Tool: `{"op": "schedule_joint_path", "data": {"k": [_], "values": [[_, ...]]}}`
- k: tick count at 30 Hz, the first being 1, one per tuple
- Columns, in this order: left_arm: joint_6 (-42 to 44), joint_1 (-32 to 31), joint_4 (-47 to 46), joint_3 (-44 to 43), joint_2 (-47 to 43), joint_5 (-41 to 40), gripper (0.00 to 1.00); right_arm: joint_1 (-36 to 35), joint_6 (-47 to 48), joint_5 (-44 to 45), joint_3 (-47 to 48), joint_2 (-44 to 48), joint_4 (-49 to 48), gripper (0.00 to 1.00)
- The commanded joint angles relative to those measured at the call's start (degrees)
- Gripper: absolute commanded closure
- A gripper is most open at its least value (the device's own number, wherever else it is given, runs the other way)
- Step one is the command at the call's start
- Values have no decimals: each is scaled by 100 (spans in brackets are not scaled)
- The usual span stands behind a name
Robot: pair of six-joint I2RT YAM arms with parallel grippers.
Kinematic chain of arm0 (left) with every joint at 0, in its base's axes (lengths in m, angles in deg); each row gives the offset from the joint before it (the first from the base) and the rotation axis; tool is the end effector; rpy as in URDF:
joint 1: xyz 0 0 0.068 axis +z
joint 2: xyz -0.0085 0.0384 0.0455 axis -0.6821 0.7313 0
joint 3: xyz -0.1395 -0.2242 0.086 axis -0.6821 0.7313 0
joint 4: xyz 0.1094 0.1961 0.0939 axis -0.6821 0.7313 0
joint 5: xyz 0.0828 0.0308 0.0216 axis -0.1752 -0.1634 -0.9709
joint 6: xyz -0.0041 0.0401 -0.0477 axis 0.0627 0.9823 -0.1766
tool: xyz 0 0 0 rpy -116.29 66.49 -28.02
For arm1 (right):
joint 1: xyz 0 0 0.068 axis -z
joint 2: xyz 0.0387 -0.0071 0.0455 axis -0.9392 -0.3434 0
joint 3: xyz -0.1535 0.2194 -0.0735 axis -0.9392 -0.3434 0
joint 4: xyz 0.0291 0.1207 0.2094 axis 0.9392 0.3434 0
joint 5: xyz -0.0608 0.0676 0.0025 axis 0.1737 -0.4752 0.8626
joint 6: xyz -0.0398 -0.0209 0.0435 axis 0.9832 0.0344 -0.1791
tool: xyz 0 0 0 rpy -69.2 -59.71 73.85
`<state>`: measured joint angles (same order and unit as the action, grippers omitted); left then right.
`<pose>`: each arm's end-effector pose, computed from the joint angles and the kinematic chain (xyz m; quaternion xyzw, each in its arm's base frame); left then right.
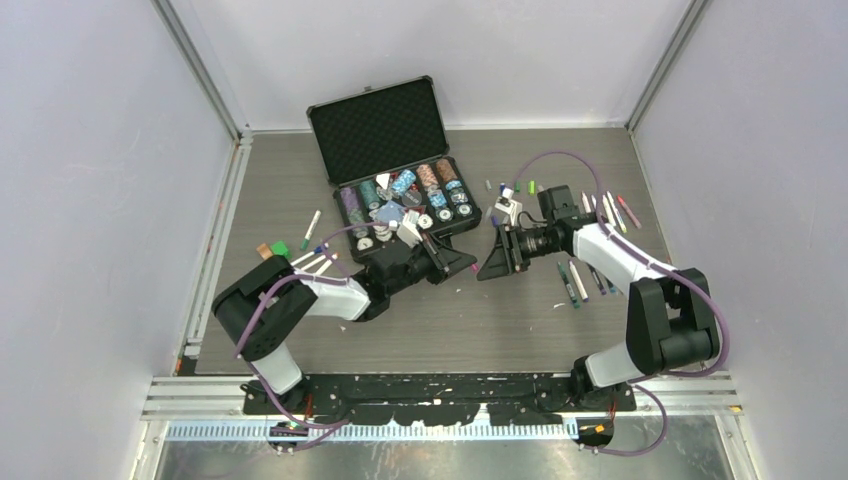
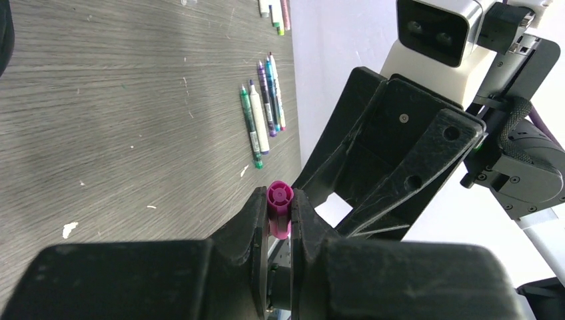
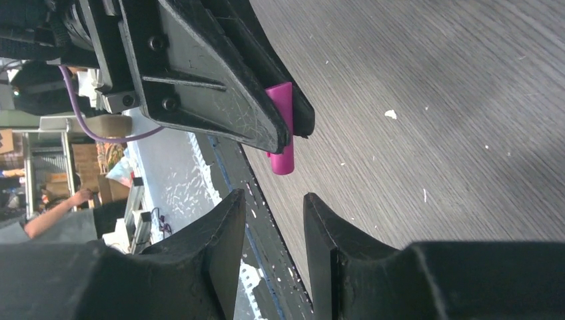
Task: Open the pen caps
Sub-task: Place the pen cap at the center of the board.
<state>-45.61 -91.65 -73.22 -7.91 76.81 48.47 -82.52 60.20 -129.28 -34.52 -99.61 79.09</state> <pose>0.2141 -0.2508 0.1956 -0.1501 0.7483 -0.5905 0.2624 0.2413 0.0962 0.2216 -0.2262 0.8202 0.5019 0.1554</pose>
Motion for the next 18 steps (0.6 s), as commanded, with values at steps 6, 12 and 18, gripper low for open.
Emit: {"op": "schedule_joint_path", "data": {"k": [6,12,18], "values": [[-139,-71,-637,-176,61,47,100,-153,-273,-436,163,-88,-351,58],[-167,-108,-713,-205,63,56,100,-152,-586,-406,182,-193,-522,58],[-193,-153,-713,-196,65,53,100,-151,-929,-389,153,-198,-843,58]]}}
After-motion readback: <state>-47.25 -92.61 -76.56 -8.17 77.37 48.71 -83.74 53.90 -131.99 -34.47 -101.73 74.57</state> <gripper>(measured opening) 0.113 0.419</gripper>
